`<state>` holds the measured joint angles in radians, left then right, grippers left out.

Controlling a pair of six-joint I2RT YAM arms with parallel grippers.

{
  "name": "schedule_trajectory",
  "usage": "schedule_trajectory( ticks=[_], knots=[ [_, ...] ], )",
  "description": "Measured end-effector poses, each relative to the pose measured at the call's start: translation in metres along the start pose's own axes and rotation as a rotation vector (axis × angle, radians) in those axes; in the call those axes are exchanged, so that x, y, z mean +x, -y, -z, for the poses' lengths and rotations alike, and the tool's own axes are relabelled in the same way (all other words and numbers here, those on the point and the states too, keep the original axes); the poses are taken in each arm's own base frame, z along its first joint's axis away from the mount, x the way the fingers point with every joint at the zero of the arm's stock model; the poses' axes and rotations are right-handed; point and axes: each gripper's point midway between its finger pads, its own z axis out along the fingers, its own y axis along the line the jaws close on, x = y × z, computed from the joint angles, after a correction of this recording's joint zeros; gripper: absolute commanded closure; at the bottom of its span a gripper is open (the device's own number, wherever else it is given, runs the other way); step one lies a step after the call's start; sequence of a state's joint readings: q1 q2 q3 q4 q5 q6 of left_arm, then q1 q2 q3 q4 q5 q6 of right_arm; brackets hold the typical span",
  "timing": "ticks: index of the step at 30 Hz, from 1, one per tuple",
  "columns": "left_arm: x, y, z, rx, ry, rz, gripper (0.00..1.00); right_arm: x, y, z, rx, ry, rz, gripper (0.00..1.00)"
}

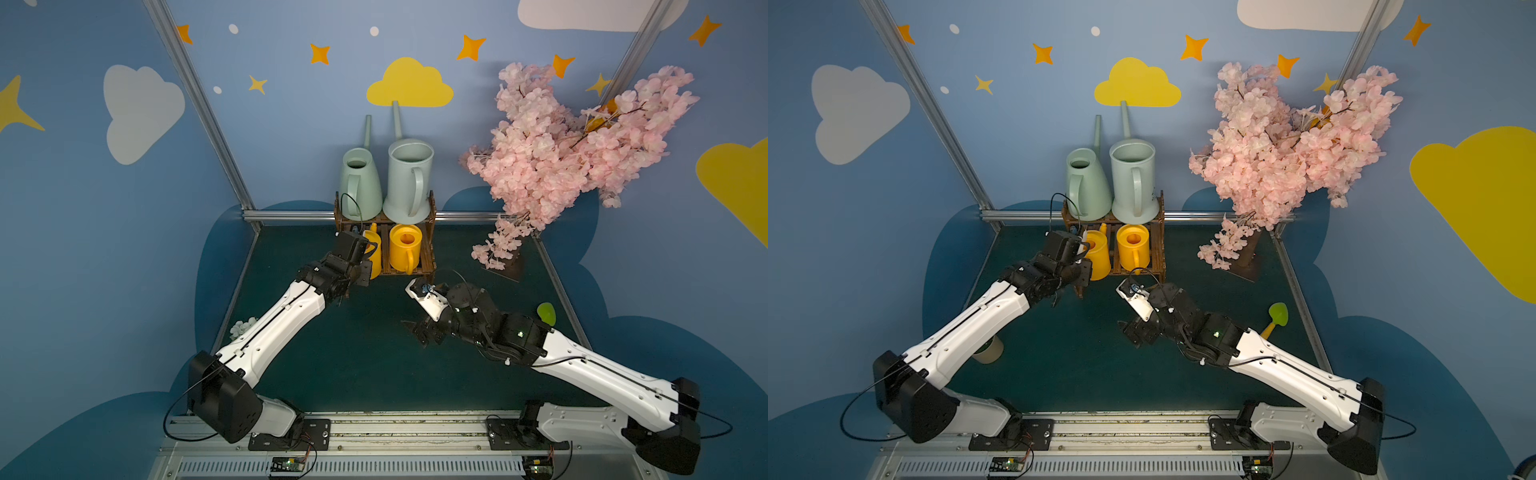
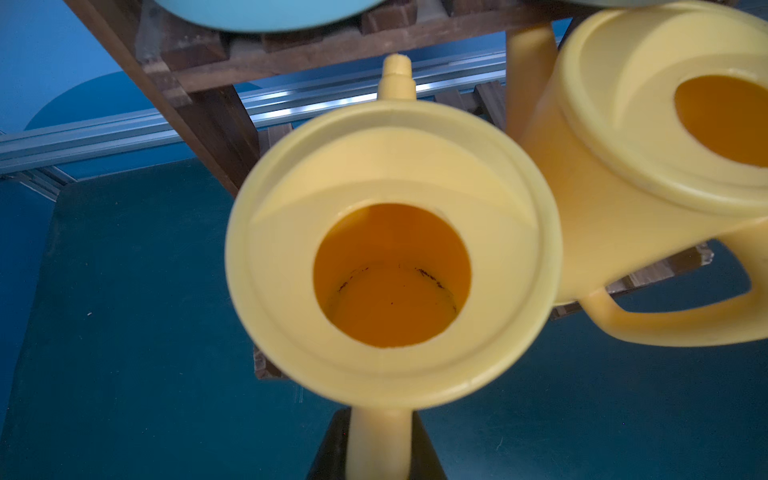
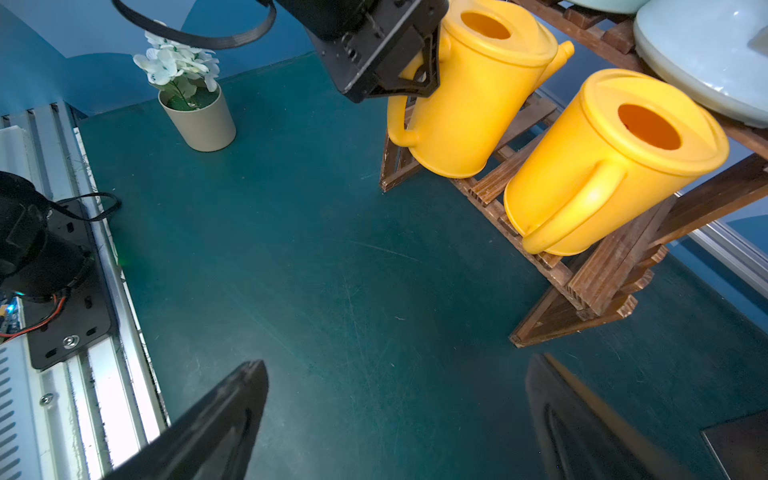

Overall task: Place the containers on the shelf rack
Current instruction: 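Place the container on the shelf.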

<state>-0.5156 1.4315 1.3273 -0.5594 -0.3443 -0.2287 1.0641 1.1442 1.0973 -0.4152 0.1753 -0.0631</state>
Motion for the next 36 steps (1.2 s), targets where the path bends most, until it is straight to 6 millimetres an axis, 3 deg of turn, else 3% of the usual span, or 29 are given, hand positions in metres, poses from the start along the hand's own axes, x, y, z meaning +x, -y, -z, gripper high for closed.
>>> schedule_trajectory(
  ticks=[15, 32, 36],
  knots=[
    [-0.010, -0.001, -0.024, -0.048, 0.047, 0.015, 0.93, 0.004, 0.000, 0.000, 0.002, 0.000, -0.008, 0.02],
    [-0.011, 0.001, -0.029, -0.051, 0.055, 0.028, 0.74, 0.009, 0.002, 0.001, 0.016, -0.002, -0.022, 0.02],
    [0.002, 0.005, -0.036, -0.032, 0.000, 0.035, 0.70, 0.010, 0.003, 0.002, 0.018, 0.000, -0.025, 0.02]
  ],
)
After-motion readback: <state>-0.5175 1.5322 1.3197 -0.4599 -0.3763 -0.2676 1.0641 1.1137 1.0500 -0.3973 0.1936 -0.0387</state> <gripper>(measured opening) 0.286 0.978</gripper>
